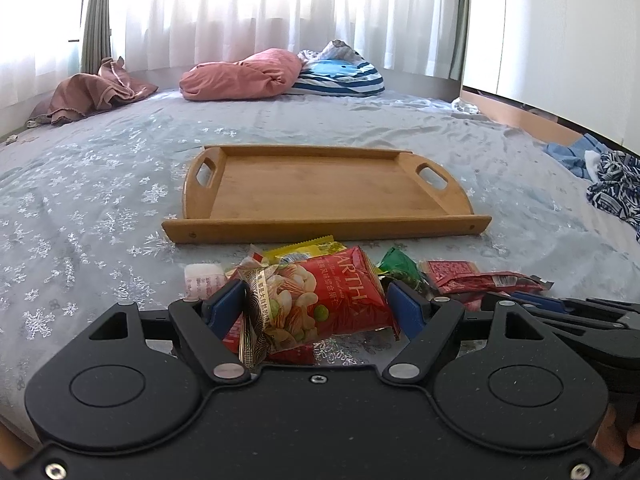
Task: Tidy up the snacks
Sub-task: 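Close the left tool on the nut bag while the right tool grasps the candy packet, then carry the nut bag and candy packet onto the wooden tray and release both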
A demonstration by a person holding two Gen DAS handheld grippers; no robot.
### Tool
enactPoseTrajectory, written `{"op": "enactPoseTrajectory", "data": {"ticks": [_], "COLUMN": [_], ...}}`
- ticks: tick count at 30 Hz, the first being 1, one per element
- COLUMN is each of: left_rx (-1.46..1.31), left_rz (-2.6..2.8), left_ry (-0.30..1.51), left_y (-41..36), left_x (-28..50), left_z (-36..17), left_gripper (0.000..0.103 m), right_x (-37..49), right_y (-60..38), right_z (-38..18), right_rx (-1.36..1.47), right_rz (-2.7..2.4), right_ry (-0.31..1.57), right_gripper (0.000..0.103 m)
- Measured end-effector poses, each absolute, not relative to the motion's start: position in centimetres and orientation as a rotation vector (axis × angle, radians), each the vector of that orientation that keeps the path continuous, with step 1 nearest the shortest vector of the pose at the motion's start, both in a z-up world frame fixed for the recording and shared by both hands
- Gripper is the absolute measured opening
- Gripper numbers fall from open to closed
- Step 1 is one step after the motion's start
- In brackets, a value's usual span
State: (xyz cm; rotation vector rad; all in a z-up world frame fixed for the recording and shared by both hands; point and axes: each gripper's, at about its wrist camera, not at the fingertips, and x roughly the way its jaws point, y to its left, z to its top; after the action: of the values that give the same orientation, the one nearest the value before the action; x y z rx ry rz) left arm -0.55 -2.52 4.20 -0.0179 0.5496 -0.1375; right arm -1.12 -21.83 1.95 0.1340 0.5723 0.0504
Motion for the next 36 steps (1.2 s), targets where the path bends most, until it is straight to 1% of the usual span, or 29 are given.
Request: {"op": "enactPoseTrajectory", "data": {"ticks": [10, 17, 25, 32, 36], "left_rx": [-0.034, -0.038, -0.09, -0.144, -0.117], "left_rz": [-0.121, -0.108, -0.129, -0.156, -0.134], "left_ry": [0.544, 0.51, 0.51, 0.551, 0.556], "left_y": [-1.9, -1.2, 0.6, 2.1, 1.9], "left_x": [-0.5, 1.0, 5.0, 10.0, 12.9], "left_z": [4.6, 5.9, 7.9, 9.6, 10.0], "left_gripper": [0.077, 0.077, 0.077, 0.077, 0.077], "right_x": [-1.7, -1.3, 1.7, 6.2, 9.4], "right_y": [-22.6, -23.4, -24.4, -25.0, -24.8], "right_z": [2.8, 4.1, 5.6, 6.5, 6.9], "right_rx": [0.157, 0.169, 0.184, 0.201, 0.18], "right_rz": [0.035, 0.034, 0.06, 0.1, 0.124], "right_ry": [0.546, 0.508, 0.478, 0.485, 0.495], "right_gripper": [0.028, 0.028, 0.028, 0.028, 0.028]}}
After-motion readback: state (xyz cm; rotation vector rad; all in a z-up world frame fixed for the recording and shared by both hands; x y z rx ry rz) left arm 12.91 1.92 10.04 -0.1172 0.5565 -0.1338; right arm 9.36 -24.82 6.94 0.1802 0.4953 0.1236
